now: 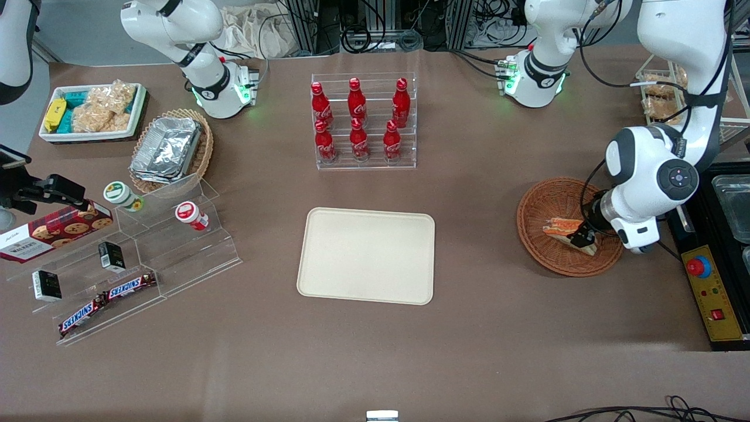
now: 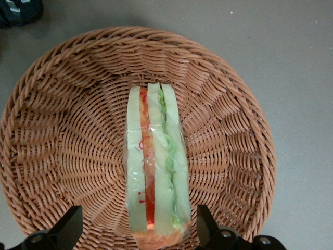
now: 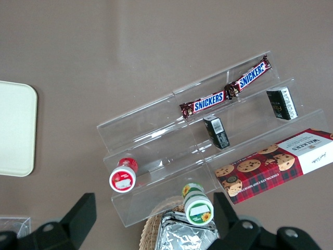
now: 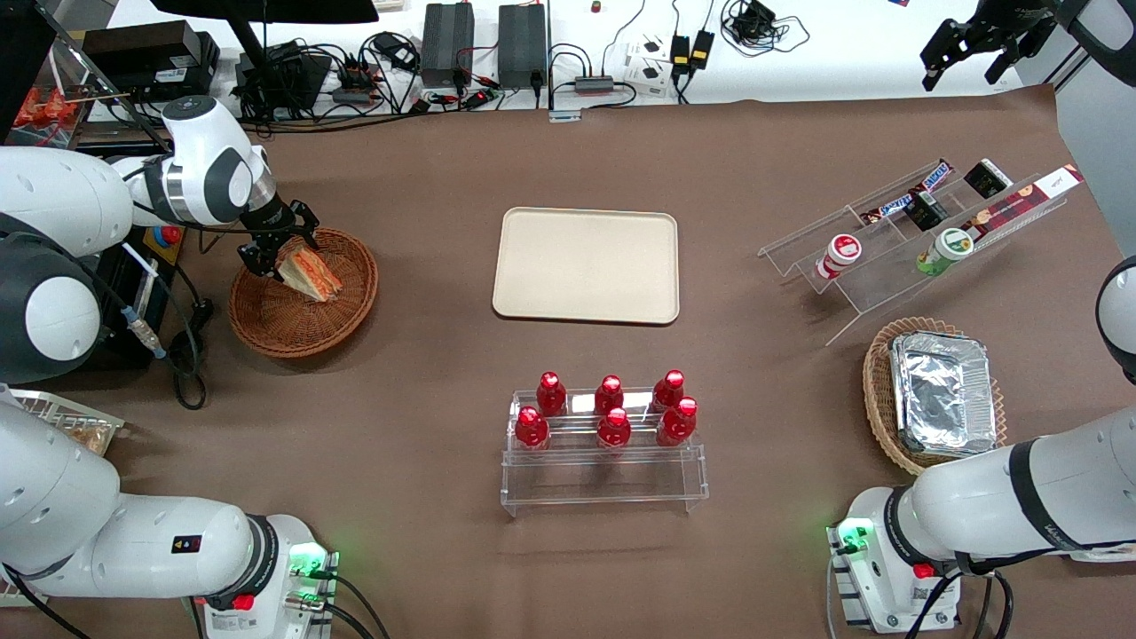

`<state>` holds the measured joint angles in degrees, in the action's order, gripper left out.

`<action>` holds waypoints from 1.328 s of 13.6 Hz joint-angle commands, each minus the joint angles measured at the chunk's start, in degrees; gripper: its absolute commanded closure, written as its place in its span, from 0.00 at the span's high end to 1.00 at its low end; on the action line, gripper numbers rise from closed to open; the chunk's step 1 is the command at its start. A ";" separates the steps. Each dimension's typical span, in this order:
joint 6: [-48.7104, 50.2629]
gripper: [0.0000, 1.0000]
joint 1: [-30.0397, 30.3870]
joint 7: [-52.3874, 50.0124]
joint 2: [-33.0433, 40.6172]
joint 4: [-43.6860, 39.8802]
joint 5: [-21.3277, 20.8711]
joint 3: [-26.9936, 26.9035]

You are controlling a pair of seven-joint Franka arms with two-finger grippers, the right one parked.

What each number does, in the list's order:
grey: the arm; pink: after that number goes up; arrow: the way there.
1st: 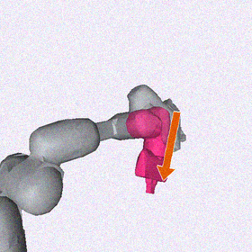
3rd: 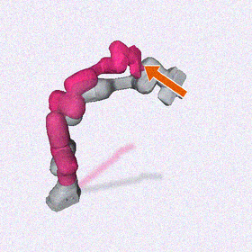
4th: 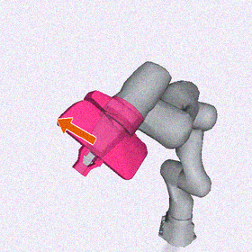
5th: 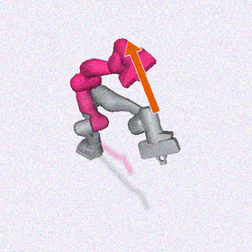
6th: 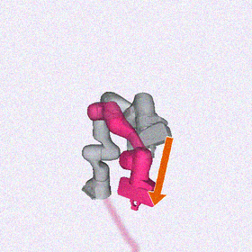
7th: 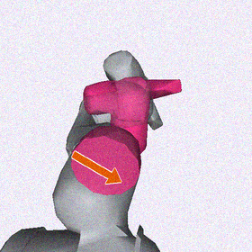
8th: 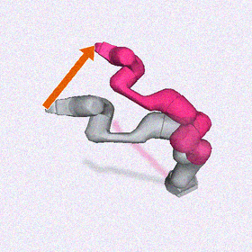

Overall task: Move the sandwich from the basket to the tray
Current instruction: 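Close the left gripper on the wrapped sandwich's edge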

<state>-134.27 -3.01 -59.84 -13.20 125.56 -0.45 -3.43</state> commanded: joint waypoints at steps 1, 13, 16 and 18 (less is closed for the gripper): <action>-0.65 0.98 0.11 -2.21 -1.56 -1.54 -0.42 0.27; -0.56 0.10 0.03 -3.70 -6.22 -4.79 -0.95 0.01; -0.03 0.00 0.11 -4.58 -6.31 -5.59 -2.80 0.09; 1.45 0.00 0.11 -4.76 -5.61 -6.64 -2.89 0.09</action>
<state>-134.94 -3.01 -62.94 -18.72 121.18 -2.15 -3.43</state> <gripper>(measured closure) 0.661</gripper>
